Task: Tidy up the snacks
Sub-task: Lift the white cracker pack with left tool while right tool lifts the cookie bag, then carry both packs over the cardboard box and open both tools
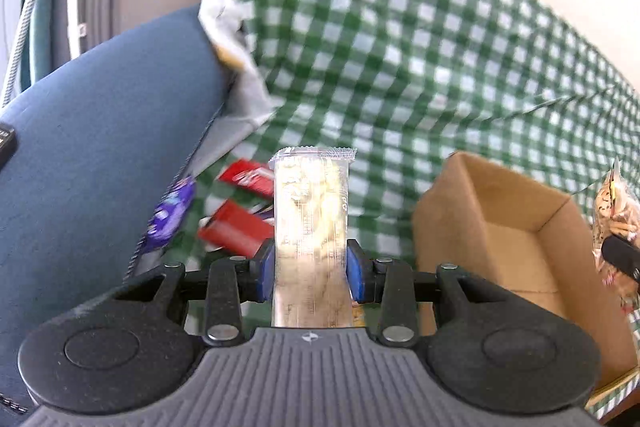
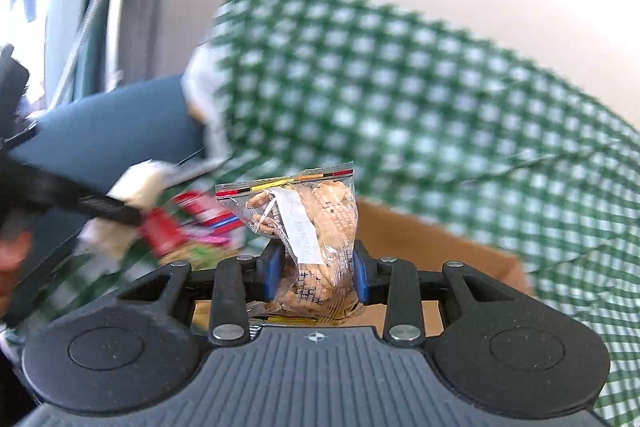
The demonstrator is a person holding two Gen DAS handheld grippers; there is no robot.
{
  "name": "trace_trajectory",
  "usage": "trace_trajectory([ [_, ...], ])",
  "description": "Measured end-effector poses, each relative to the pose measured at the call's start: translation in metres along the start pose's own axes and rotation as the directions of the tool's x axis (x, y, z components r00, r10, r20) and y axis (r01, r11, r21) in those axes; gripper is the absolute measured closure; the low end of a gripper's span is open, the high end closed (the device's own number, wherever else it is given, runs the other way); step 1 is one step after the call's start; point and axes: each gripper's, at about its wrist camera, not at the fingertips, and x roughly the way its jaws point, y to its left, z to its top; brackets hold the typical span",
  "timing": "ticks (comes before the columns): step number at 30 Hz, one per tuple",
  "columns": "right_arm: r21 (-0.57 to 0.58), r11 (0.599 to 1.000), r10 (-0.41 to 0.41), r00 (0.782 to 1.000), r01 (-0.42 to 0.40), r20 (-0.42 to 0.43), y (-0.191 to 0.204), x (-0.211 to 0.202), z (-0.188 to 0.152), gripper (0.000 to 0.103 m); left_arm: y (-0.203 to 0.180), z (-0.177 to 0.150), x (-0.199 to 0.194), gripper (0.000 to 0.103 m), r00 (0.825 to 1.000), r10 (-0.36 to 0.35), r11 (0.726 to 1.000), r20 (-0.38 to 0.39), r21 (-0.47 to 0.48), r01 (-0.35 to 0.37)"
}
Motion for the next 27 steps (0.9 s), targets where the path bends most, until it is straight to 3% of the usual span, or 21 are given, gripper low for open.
trace_trajectory([
  [5, 0.151, 0.980, -0.124, 0.992, 0.127, -0.030, -0.063, 0.016, -0.026, 0.066, -0.030, -0.004, -0.004, 0.063, 0.997, -0.057, 0.998, 0.043, 0.033, 0.056],
  [8, 0.223, 0.960, -0.153, 0.984, 0.170, -0.092, -0.084, 0.021, -0.050, 0.066, -0.049, -0.007, -0.005, 0.063, 0.993, -0.102, 0.993, 0.061, 0.069, 0.097],
  [17, 0.162, 0.952, -0.248, 0.964, 0.260, -0.093, -0.106, 0.007, -0.080, 0.066, -0.100, -0.017, -0.001, 0.063, 0.968, -0.240, 0.965, 0.069, 0.124, 0.230],
  [27, 0.183, 0.930, -0.304, 0.947, 0.319, -0.108, -0.121, 0.004, -0.087, 0.066, -0.152, -0.042, 0.002, 0.063, 0.934, -0.355, 0.908, 0.037, 0.251, 0.335],
])
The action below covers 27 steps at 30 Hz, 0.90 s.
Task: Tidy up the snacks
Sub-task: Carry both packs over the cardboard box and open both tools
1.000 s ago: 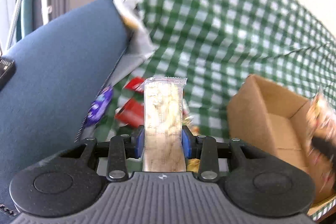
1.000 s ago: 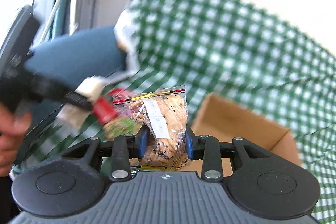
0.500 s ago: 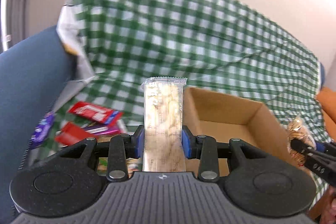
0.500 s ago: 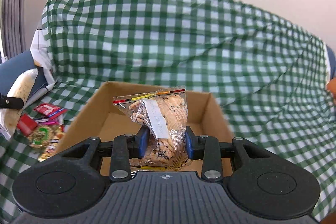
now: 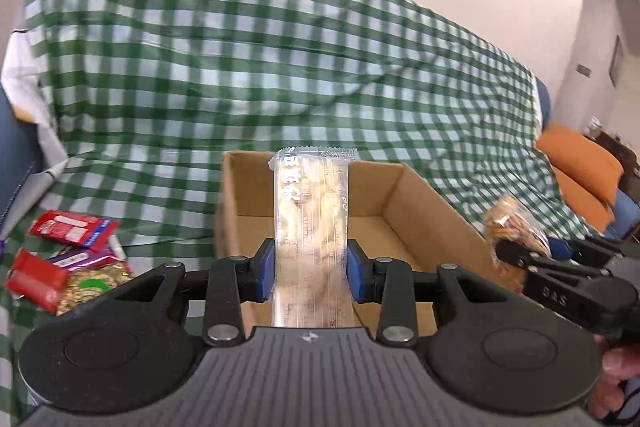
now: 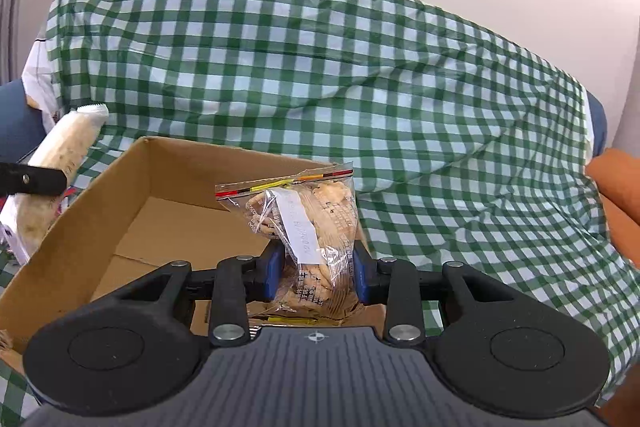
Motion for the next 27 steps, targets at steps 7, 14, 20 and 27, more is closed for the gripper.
trace_trajectory([
  [7, 0.009, 1.000, -0.014, 1.000, 0.014, -0.013, -0.001, 0.003, -0.001, 0.066, -0.011, -0.005, 0.006, 0.063, 1.000, -0.021, 0.999, -0.012, 0.028, 0.022],
  [14, 0.010, 1.000, -0.008, 1.000, 0.008, -0.017, 0.003, 0.005, -0.001, 0.066, -0.011, -0.004, 0.005, 0.063, 1.000, -0.028, 0.999, -0.011, 0.031, 0.029],
  [20, 0.007, 1.000, -0.006, 1.000, 0.007, -0.018, 0.002, 0.006, 0.000, 0.066, -0.012, -0.005, 0.004, 0.063, 0.999, -0.034, 0.999, -0.009, 0.034, 0.034],
  [27, -0.001, 1.000, -0.004, 1.000, 0.004, -0.013, 0.001, 0.005, 0.001, 0.066, -0.013, -0.006, 0.001, 0.063, 0.999, -0.047, 0.998, -0.003, 0.047, 0.048],
])
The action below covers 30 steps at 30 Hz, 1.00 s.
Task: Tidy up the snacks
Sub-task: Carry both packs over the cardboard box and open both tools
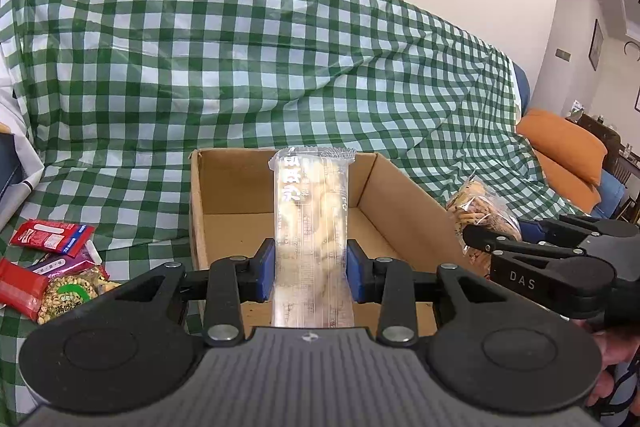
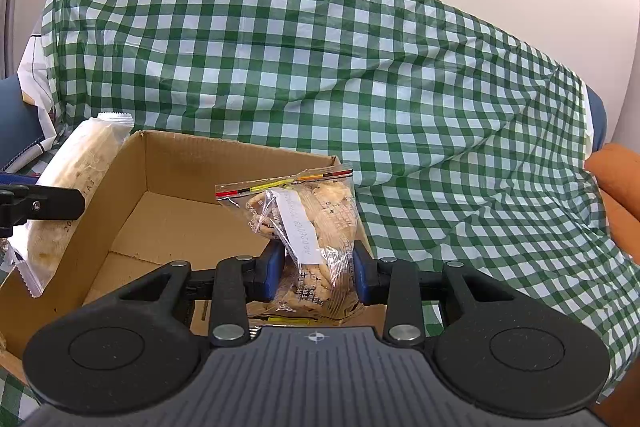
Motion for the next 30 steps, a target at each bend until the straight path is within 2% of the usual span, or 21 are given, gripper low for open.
trace_trajectory([
  [30, -0.015, 1.000, -0.001, 1.000, 0.001, 0.004, -0.0007, -0.0006, 0.0016, 0.066, -0.0089, 0.0000, -0.0031, 0.063, 1.000, -0.022, 0.999, 0.022, 0.043, 0.021],
])
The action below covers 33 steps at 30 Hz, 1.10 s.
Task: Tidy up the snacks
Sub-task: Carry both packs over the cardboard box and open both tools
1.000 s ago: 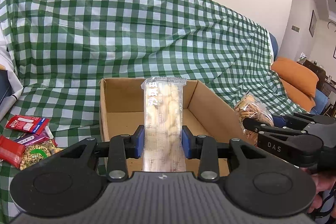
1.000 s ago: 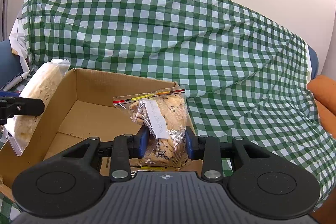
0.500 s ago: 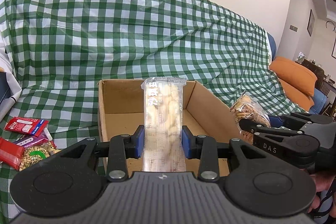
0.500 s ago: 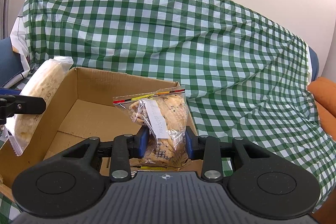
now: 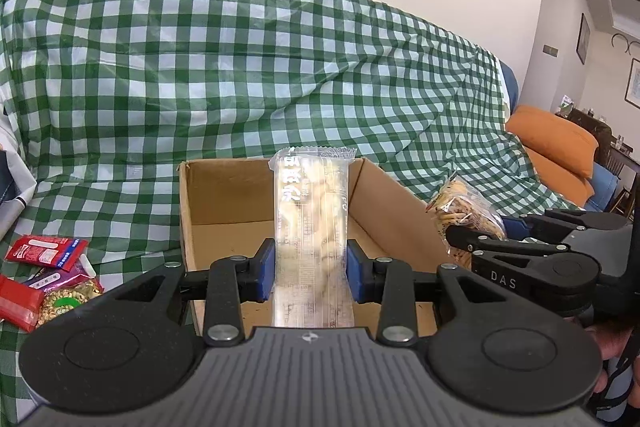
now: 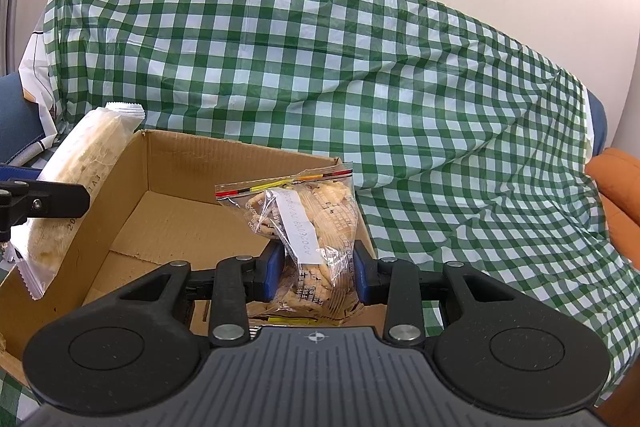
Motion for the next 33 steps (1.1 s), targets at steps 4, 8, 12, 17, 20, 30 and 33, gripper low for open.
trace_trajectory([
  [4, 0.000, 1.000, -0.001, 1.000, 0.001, 0.001, 0.0000, 0.0000, 0.0000, 0.066, -0.0010, -0.0005, -0.0002, 0.063, 1.000, -0.003, 1.000, 0.002, 0.008, 0.003],
  [8, 0.000, 1.000, -0.003, 1.000, 0.003, 0.002, 0.0001, -0.0002, 0.0000, 0.066, -0.0003, -0.0008, -0.0006, 0.063, 1.000, -0.006, 1.000, 0.002, 0.012, 0.005],
  [12, -0.001, 1.000, -0.004, 1.000, 0.004, 0.002, 0.0003, -0.0004, 0.0000, 0.066, -0.0011, -0.0006, -0.0009, 0.063, 1.000, -0.008, 1.000, 0.003, 0.014, 0.008],
  [17, -0.002, 1.000, -0.005, 1.000, 0.005, 0.003, 0.0002, -0.0008, 0.0001, 0.066, -0.0023, -0.0002, -0.0012, 0.063, 1.000, -0.008, 1.000, 0.004, 0.016, 0.008],
  [20, -0.002, 1.000, -0.006, 1.000, 0.006, 0.003, 0.0008, -0.0008, -0.0001, 0.066, -0.0027, 0.0002, -0.0016, 0.063, 1.000, -0.011, 1.000, 0.005, 0.016, 0.011],
  [30, -0.003, 1.000, -0.014, 1.000, 0.014, 0.016, -0.0004, -0.0037, 0.0018, 0.066, -0.0046, 0.0007, -0.0014, 0.063, 1.000, -0.029, 0.999, -0.003, 0.017, 0.030],
  [33, -0.007, 1.000, -0.029, 0.999, 0.029, 0.029, 0.0002, -0.0039, 0.0015, 0.066, -0.0030, 0.0002, 0.0017, 0.056, 0.998, -0.061, 0.998, -0.035, -0.001, 0.061],
])
